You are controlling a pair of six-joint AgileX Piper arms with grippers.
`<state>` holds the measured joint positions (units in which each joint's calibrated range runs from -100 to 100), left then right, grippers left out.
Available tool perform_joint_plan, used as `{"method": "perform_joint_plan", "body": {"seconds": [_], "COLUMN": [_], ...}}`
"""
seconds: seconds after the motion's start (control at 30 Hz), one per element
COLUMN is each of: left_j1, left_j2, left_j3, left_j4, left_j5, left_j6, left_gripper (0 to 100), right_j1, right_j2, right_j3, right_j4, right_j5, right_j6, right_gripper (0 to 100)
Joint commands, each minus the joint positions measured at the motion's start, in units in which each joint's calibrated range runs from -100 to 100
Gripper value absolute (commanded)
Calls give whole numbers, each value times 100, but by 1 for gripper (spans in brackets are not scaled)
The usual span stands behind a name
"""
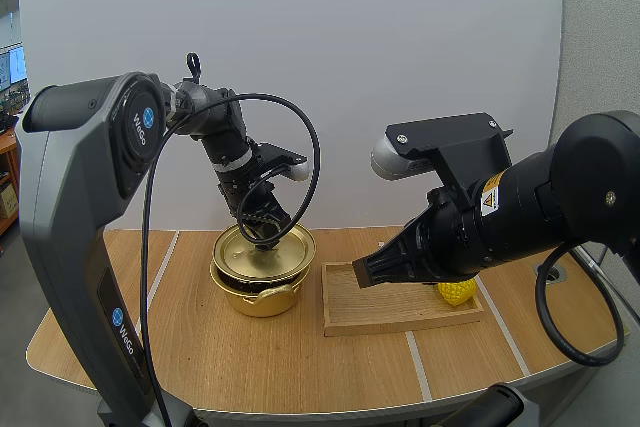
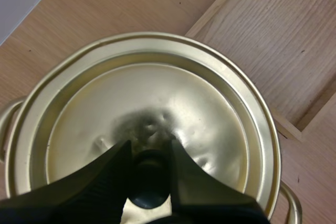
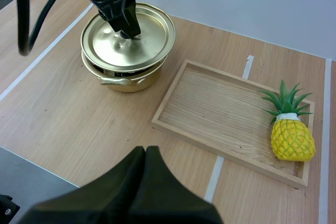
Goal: Open the pot, put the grape inside, and close it
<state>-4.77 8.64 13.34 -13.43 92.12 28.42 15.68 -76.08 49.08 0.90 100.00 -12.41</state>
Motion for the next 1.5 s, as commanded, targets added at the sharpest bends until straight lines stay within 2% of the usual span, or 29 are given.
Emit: {"method": "perform_joint_plan", "body": {"seconds": [0.0, 1.0, 1.1, 1.17, 1.3, 1.33, 1.47], "left_j1": [-18, -18, -18, -18, -18, -18, -18], "left_j2": [-24, 450, 450, 450, 450, 450, 438], "left_j3": [22, 239, 239, 239, 239, 239, 173], "left_j4": [97, 152, 152, 152, 112, 83, -66], "left_j5": [-33, -131, -10, 136, 321, 339, 459], "left_j6": [40, 40, 40, 40, 27, 3, 3], "left_gripper": [0, 0, 12, 32, 95, 100, 100], "right_j1": [-16, -16, -16, -16, -16, -16, -16], "right_j2": [-66, -66, -66, -66, -66, -66, -66], "right_j3": [19, 19, 19, 19, 19, 19, 19], "right_j4": [-25, -25, -25, -25, -25, -25, -25], "right_j5": [0, 0, 0, 0, 0, 0, 0], "right_j6": [13, 13, 13, 13, 13, 13, 13], "right_gripper": [0, 0, 0, 0, 0, 0, 0]}}
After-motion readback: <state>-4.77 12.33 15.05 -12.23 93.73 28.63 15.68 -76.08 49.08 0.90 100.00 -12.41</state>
